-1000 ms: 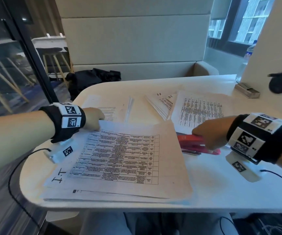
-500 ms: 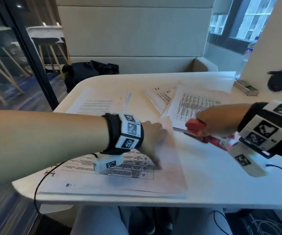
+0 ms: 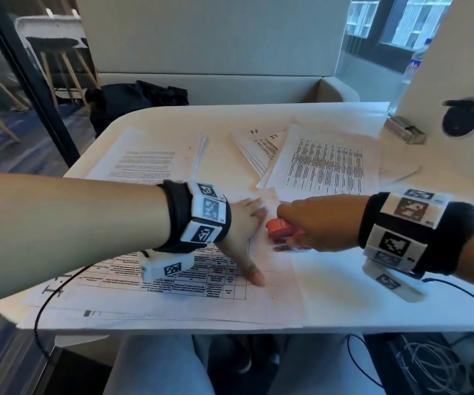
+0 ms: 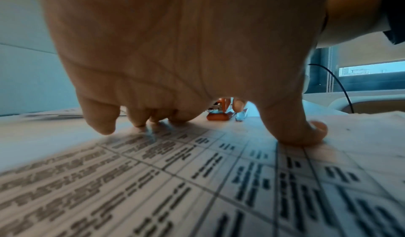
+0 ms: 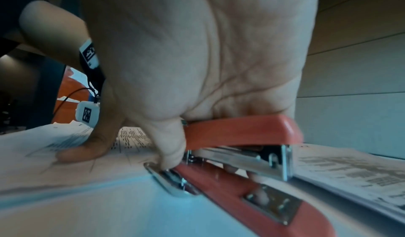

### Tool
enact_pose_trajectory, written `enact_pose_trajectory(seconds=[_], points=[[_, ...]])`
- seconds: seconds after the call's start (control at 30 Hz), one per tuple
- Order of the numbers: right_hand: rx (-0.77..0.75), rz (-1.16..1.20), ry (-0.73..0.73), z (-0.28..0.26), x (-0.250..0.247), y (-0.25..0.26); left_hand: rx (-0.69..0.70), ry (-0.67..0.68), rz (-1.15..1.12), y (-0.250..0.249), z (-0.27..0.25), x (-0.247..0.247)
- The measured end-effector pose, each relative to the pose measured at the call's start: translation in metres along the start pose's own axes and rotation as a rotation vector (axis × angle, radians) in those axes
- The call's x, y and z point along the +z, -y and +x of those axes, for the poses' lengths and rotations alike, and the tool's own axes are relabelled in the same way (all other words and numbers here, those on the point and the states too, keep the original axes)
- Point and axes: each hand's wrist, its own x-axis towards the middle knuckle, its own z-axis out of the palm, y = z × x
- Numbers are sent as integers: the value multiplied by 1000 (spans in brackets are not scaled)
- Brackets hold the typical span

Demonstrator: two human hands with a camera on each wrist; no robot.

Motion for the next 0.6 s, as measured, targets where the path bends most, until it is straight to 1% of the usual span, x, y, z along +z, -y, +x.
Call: enact_pose_trajectory(seconds=[0.07,0.13,0.17,0.27,0.3,0.33,0.37,0.43,0.47,0.6], points=[[3,4,28,5,2,0,-20,51,-10,2,3,1],[0,0,36,9,4,0,-30,65,-18,3,5,1],[-6,-7,34,11,4,0,-30,52,-27,2,7,2],[-49,-45,11,13,2,1,-56,-59,-114,-4,11,4],[-80,-51,-6,15,1,2,-62,-67,-131,-5,10,3],[-122,-55,-27,16,1,2,-50,-49,-134,-4,10,1],[-157,-59,-40,18,0,2,-15,3,-100,-3,8,-1],[-178,-53,-37,23,-1,3,29,99,-20,0,5,-6],[-165,-31,-24,25,-1,3,32,110,-12,1,5,-6],[-100,59,31,27,1,6,8,64,-65,5,9,2]])
